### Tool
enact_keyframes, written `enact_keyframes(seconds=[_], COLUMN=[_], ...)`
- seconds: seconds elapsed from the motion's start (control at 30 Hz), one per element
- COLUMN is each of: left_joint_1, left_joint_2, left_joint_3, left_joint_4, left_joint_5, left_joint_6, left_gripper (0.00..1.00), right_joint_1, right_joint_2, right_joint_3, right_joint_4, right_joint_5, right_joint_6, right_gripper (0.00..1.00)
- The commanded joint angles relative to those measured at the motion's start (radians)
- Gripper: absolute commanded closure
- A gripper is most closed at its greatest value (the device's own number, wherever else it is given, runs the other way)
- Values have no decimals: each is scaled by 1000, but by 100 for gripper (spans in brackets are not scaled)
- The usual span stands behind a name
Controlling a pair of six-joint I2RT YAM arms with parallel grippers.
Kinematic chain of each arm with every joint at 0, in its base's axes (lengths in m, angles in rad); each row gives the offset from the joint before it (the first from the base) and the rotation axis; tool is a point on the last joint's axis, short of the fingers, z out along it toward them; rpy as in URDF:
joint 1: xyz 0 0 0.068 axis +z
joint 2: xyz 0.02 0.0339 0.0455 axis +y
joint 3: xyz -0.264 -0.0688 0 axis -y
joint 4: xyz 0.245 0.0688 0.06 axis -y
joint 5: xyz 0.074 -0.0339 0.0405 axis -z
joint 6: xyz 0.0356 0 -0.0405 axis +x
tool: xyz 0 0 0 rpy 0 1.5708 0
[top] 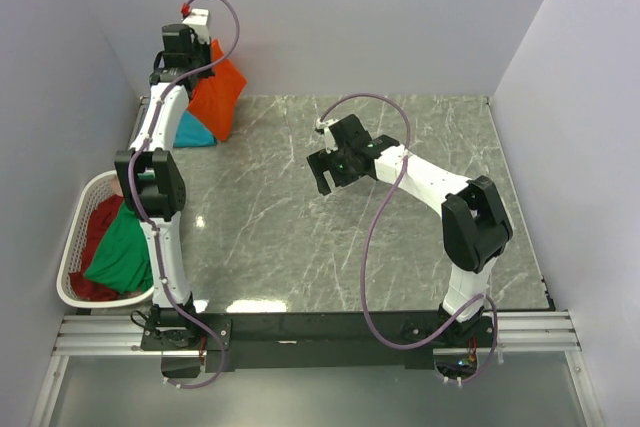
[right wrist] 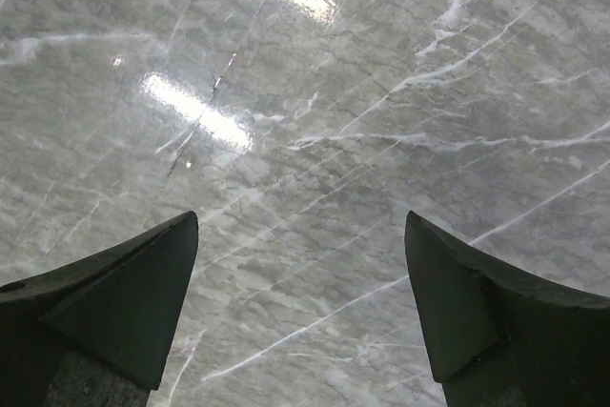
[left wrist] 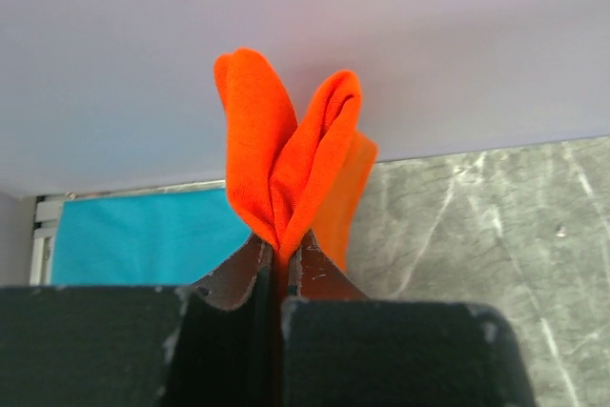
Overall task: Fold and stack the t-shirts
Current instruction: Neatly place the folded tshirt to the corner
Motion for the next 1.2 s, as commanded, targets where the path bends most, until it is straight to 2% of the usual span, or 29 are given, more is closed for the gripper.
enact_keyframes(seconds=[0.0, 0.53, 1.17], left_joint_1=[30, 134, 214], left_joint_2=[-55, 78, 167], left_joint_3=[1, 92, 90], left_joint_4=[48, 22, 160], left_joint_5=[-9, 65, 86], left_joint_6=[32, 138, 251], left_gripper=[100, 100, 100], right_joint_1=[-5, -7, -4], right_joint_2=[-4, 14, 19], right_joint_3=[26, 44, 38], right_joint_4=[7, -2, -9], right_joint_5=[18, 17, 23], right_joint_6=[-4, -5, -11], right_gripper=[5, 5, 5])
